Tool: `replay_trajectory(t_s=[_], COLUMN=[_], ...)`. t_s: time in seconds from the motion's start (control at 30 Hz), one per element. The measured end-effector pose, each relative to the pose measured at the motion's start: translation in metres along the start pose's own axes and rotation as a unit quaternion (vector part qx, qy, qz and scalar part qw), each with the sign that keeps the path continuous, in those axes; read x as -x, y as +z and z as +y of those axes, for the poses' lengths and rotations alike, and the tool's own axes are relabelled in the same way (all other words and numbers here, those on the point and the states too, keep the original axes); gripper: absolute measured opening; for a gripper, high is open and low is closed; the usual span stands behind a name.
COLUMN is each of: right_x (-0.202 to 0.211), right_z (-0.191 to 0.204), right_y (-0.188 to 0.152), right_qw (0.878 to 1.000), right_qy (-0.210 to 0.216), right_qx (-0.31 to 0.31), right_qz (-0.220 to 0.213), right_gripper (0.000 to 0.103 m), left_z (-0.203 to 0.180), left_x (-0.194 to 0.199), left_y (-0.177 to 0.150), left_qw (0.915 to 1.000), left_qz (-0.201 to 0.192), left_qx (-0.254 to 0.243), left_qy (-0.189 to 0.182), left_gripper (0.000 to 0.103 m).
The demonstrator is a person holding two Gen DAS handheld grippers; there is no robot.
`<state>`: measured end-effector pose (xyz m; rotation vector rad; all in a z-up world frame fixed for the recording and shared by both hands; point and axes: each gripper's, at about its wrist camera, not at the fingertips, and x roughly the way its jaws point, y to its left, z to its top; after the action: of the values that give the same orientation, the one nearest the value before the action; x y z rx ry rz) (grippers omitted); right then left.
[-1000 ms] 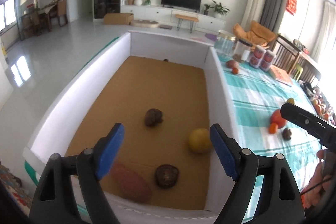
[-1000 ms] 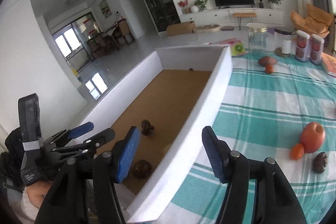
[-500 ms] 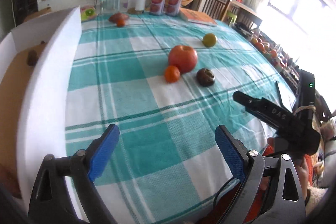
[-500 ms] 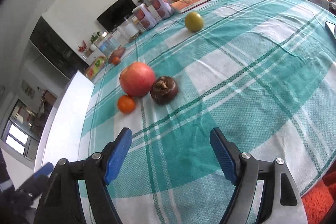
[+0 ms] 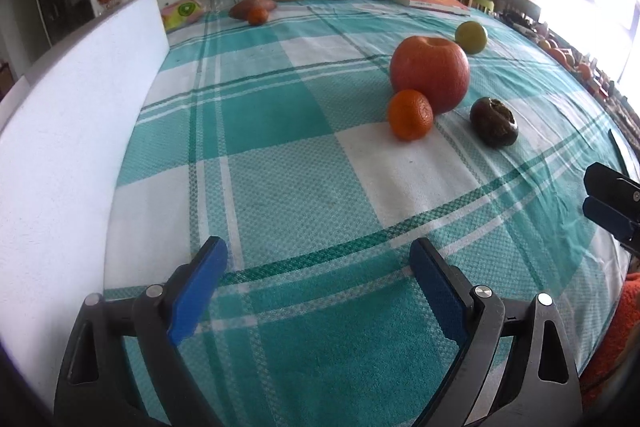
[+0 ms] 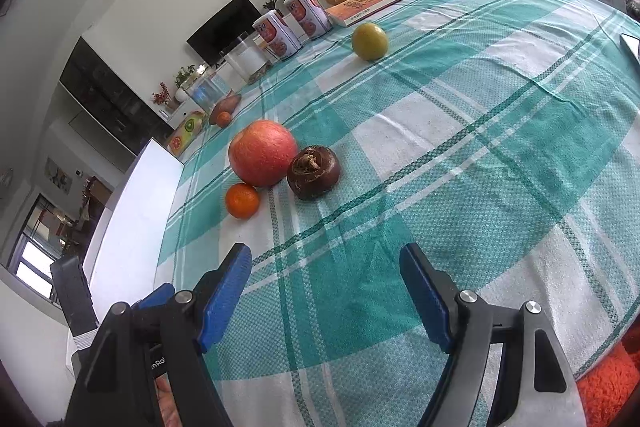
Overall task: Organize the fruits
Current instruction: 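Grasp the last water chestnut with the right tool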
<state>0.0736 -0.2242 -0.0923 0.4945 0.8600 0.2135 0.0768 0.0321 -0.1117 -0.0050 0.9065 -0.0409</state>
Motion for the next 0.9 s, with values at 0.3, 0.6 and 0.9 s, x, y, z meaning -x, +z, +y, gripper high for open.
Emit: replay_trajectory(t_s=[0.3,0.6,0.9], right_x=[-0.043,-0.091,-0.100], right_z=[0.021,0.034,0.042], right_y=[0.032,0.056,0.057], right_qw=[0.991,0.971,0.965], right_qy=[-0.030,-0.055,-0.055], right_qx=[0.112,0.221,0.250], right_qz=[0.065,0.075,0.056], right_gripper=[0.077,0.071,0.047], left_z=[-0.001,-0.005,-0.004], left_x=[-0.001,-0.002,-0.003], left_y=[-0.001,0.001,0.001], left_qw=[1.0000,1.0000,1.0000], left_qz=[-0.002,0.001,0.001], left_qx=[0.003,0.001,0.001], left_qy=[0.005,0.007,0.007], left_gripper=[0.095,0.096,0.097])
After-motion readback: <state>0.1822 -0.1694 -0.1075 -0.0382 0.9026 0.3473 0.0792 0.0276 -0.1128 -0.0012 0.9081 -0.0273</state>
